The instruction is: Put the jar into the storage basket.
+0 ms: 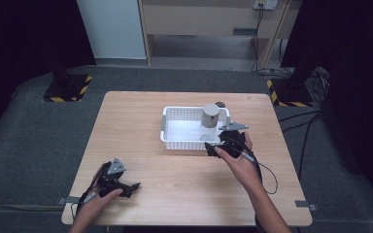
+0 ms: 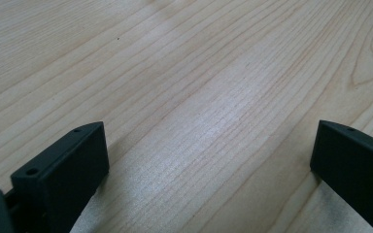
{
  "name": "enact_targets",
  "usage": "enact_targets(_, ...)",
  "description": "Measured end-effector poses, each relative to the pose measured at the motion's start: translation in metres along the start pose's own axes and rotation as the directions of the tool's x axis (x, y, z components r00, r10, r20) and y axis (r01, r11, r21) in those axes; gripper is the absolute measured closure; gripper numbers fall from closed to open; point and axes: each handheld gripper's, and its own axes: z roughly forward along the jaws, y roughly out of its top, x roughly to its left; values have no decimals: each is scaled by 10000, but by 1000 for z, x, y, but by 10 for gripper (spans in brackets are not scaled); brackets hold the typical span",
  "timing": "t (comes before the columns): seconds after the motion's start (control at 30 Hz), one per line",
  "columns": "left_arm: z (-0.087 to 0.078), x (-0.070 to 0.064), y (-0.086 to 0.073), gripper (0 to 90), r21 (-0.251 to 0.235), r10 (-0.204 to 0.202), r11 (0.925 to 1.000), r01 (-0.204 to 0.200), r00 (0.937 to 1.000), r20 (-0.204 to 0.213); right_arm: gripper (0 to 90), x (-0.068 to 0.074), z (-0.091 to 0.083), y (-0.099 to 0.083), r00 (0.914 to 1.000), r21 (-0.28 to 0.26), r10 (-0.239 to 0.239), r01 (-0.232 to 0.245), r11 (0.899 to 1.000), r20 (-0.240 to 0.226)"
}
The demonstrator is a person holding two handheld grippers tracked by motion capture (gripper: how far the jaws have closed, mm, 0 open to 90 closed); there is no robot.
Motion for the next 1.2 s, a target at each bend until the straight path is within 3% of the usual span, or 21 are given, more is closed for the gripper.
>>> enact_targets(0.47, 0, 0, 0, 0, -2, 1, 10000, -1, 10000, 0, 39, -2, -12, -25, 9999, 74, -94, 95, 9999, -123)
enact_targets(0.93, 0, 0, 0, 0, -1, 3, 10000, -3, 10000, -1, 37, -8, -21, -43, 9999, 83, 91, -90, 9999, -119)
enact_targets(1.2, 0, 0, 0, 0, -2, 1, 10000, -1, 10000, 1, 37, -15, -25, -62, 9996, 263, 225, -221, 9994, -143)
